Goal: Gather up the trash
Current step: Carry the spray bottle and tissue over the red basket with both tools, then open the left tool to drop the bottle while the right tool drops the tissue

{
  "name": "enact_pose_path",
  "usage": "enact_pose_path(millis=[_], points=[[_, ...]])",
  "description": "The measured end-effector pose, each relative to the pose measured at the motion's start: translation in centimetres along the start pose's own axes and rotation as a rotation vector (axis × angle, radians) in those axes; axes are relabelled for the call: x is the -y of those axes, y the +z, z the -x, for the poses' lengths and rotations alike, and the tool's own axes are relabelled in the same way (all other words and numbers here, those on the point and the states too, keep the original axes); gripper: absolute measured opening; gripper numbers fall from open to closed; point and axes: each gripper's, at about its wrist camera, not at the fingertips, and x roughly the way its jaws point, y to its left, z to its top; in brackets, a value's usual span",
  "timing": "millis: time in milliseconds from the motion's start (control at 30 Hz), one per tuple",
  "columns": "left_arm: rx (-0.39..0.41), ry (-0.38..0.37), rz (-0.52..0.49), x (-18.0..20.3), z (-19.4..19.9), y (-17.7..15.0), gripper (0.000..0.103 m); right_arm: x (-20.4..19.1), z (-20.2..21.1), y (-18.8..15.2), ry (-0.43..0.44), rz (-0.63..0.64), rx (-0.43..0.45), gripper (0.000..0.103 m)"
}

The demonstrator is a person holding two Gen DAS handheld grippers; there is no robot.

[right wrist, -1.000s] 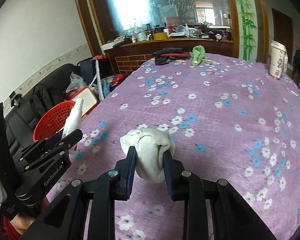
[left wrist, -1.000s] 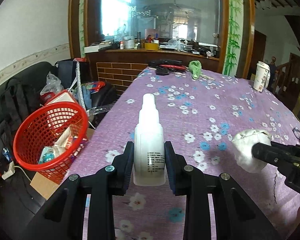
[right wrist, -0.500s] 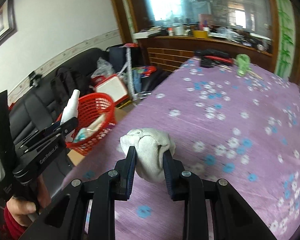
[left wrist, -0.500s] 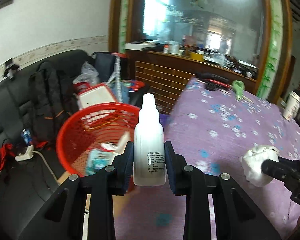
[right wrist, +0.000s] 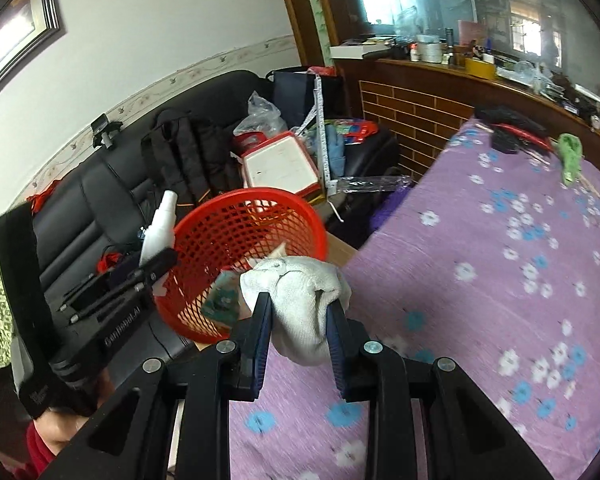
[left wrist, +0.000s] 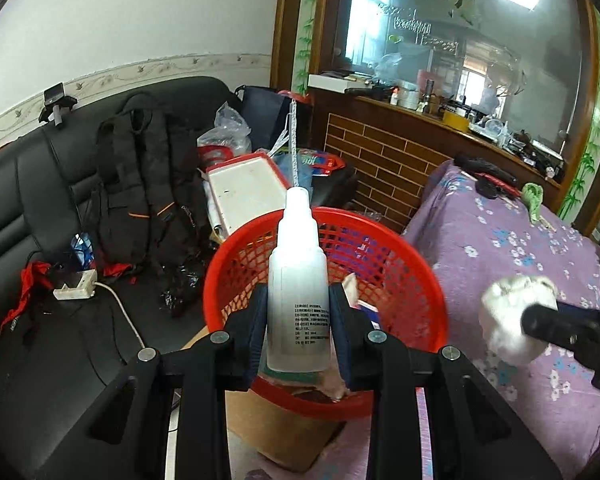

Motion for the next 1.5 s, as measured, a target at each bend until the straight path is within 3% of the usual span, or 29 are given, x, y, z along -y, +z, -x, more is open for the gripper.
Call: enact_pose_path(millis=[333,733,1500], points=[[-0.043,-0.019,-0.018,-0.3,-2.2,0.3,0.029,-1.2,-4.5,2.7,0.026,-0.024,-0.042,0.029],[-0.072,0.018,-0.042,0.1,-5.0,0.3,0.029,-0.5,-8.0,3.9,0.024,-0.058,-0.073,0.03],[-0.062,0.028,-0.066,0.1,-5.9,0.1,0.029,-0.1,-9.5,4.2,0.05,-0.08,-0.073,0.036]])
